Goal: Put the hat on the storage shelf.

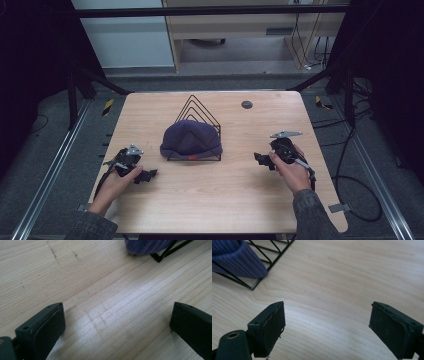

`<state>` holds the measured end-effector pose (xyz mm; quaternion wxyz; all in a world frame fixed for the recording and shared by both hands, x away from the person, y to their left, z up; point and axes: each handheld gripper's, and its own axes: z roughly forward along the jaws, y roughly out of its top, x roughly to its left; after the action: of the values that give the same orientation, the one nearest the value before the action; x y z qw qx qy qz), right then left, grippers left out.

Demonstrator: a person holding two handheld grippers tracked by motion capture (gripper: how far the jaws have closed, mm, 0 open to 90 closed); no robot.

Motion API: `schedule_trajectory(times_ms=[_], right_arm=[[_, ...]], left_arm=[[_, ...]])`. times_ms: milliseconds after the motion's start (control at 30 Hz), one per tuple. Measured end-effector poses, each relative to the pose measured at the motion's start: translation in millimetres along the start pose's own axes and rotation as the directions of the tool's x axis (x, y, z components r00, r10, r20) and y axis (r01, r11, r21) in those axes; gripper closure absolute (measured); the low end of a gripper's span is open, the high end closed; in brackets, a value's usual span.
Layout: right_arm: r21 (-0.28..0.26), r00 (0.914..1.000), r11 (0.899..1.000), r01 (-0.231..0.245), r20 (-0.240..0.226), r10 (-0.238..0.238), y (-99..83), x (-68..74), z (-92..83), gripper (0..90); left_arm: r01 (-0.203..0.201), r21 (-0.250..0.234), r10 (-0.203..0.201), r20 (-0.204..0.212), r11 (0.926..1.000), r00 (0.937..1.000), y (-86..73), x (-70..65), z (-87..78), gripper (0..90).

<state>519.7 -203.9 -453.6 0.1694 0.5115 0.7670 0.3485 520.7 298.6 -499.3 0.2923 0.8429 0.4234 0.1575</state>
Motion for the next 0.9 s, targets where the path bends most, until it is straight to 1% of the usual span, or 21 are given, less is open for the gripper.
schedule_trajectory(times_ms=[67, 200, 233, 300, 333, 467, 500, 600, 733, 800, 900], right_arm=[[0.013, 1.0000, 1.000, -0.001, 0.000, 0.001, -5.6, 0.2, 5.3, 13.3], [0.015, 1.0000, 1.000, -0.005, -0.004, 0.005, -14.6, 2.0, 11.9, 13.6], [0.017, 0.9999, 1.000, -0.010, -0.002, 0.010, -16.5, 2.6, 13.6, 13.6], [0.017, 1.0000, 1.000, -0.002, 0.008, 0.002, -20.5, 2.2, 17.7, 13.6], [0.014, 0.9999, 1.000, -0.012, 0.012, 0.012, -22.0, 2.3, 18.9, 13.6], [0.006, 0.9994, 1.000, -0.028, 0.018, 0.028, -27.0, 3.0, 22.9, 13.9], [0.008, 0.9995, 1.000, -0.015, 0.029, 0.015, -27.9, 3.2, 24.2, 14.0], [-0.004, 0.9993, 1.000, -0.020, 0.033, 0.020, -30.3, 4.5, 25.1, 13.9], [0.002, 0.9992, 1.000, -0.021, 0.035, 0.021, -33.2, 6.3, 27.0, 13.3], [0.007, 0.9994, 1.000, -0.022, 0.029, 0.021, -34.8, 7.1, 28.2, 13.2], [0.010, 0.9992, 1.000, -0.022, 0.033, 0.022, -37.5, 8.4, 30.8, 12.8]], left_arm=[[0.000, 0.000, 0.000, 0.000, 1.0000, 1.0000, 0.0, -0.1, 0.0, 0.0], [0.000, 0.003, 0.000, 0.003, 1.0000, 1.0000, 0.3, 0.0, 0.1, 0.0], [0.000, 0.003, 0.000, 0.003, 1.0000, 1.0000, 0.3, -0.1, 0.1, 0.0], [-0.003, 0.002, 0.003, 0.002, 1.0000, 1.0000, 0.4, 0.1, 0.2, 0.0], [-0.003, 0.002, 0.003, 0.002, 1.0000, 1.0000, 0.4, 0.2, 0.1, 0.0], [-0.003, 0.002, 0.003, 0.003, 1.0000, 1.0000, 0.4, 0.2, 0.2, 0.0], [0.000, 0.003, 0.000, 0.004, 1.0000, 1.0000, 0.3, 0.0, 0.2, 0.0], [-0.004, 0.003, 0.004, 0.003, 1.0000, 1.0000, 0.5, 0.2, 0.2, 0.0], [-0.004, 0.003, 0.004, 0.003, 1.0000, 1.0000, 0.6, 0.2, 0.2, 0.0], [-0.005, 0.002, 0.005, 0.004, 1.0000, 1.0000, 0.6, 0.2, 0.3, 0.0], [-0.010, 0.002, 0.010, 0.002, 1.0000, 1.0000, 0.7, 0.4, 0.3, 0.0]])
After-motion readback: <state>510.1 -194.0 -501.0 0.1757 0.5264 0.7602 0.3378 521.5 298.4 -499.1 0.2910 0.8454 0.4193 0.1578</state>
